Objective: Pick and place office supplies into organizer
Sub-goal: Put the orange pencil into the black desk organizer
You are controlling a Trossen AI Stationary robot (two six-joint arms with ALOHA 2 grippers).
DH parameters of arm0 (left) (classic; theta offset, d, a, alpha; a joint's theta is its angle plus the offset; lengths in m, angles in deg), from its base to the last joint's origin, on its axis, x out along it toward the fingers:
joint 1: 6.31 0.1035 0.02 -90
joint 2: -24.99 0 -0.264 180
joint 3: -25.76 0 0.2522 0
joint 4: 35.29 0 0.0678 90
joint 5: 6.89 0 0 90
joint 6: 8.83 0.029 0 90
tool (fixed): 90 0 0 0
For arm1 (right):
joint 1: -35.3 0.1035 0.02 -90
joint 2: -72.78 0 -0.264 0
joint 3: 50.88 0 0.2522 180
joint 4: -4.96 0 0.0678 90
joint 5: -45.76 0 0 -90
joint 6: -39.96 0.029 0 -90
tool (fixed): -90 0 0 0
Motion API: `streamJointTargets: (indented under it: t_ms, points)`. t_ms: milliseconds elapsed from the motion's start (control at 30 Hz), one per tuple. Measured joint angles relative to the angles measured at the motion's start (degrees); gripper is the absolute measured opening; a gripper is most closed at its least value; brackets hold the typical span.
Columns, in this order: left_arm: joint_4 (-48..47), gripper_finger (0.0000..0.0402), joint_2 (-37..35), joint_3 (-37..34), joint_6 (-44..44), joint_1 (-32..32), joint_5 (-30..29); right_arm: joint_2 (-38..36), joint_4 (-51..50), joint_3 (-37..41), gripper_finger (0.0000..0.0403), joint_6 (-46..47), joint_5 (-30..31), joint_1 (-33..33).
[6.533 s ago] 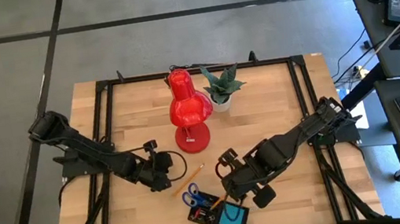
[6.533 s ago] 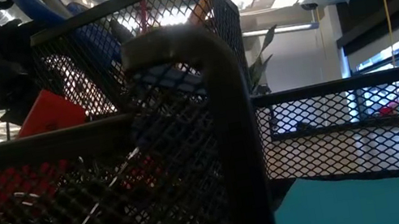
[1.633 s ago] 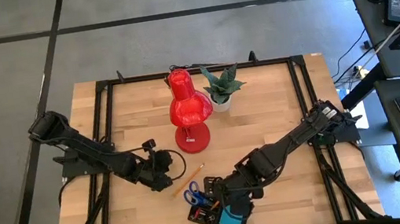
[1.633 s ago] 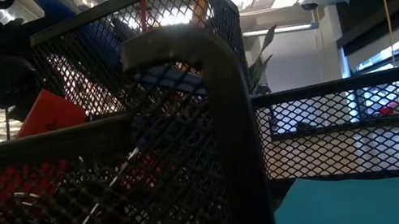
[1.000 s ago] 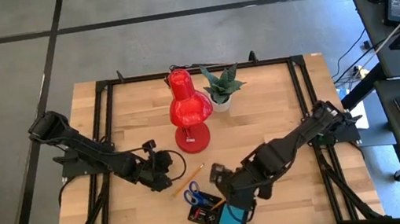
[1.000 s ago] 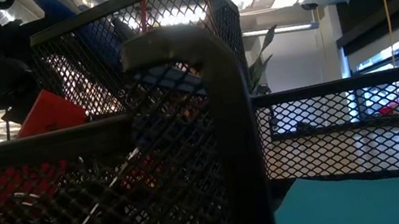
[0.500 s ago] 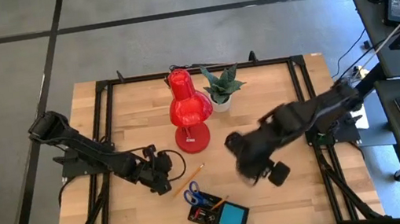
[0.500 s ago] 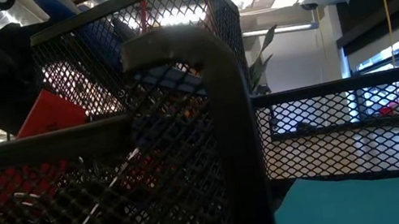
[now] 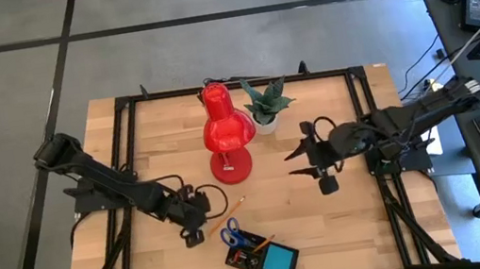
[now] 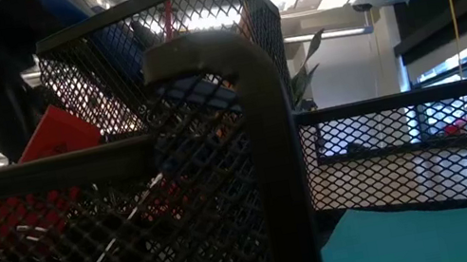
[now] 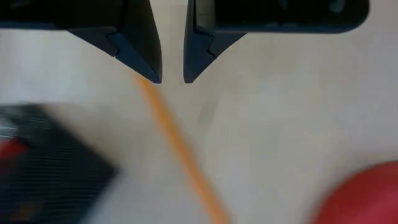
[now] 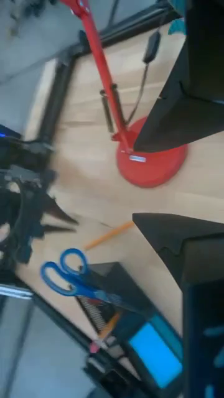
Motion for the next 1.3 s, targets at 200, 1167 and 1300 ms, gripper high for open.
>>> streamJointTargets:
  t_ms: [200, 1167, 1300]
  points:
    - [-0.11, 0.0063, 0.0, 3.85, 2.38, -0.07, 9.08, -3.46, 11.59, 10.58, 0.0171, -0.39, 0.03, -0.71]
    - [4.49, 0.0158, 0.04, 4.07, -3.12, 3.34, 11.33, -2.88, 8.46, 14.27, 0.0171, -0.18, 0.06, -1.44]
    - [4.59, 0.0158, 0.04, 4.09, -3.49, 3.36, 11.4, -2.88, 8.46, 14.27, 0.0171, -0.2, 0.06, -1.44]
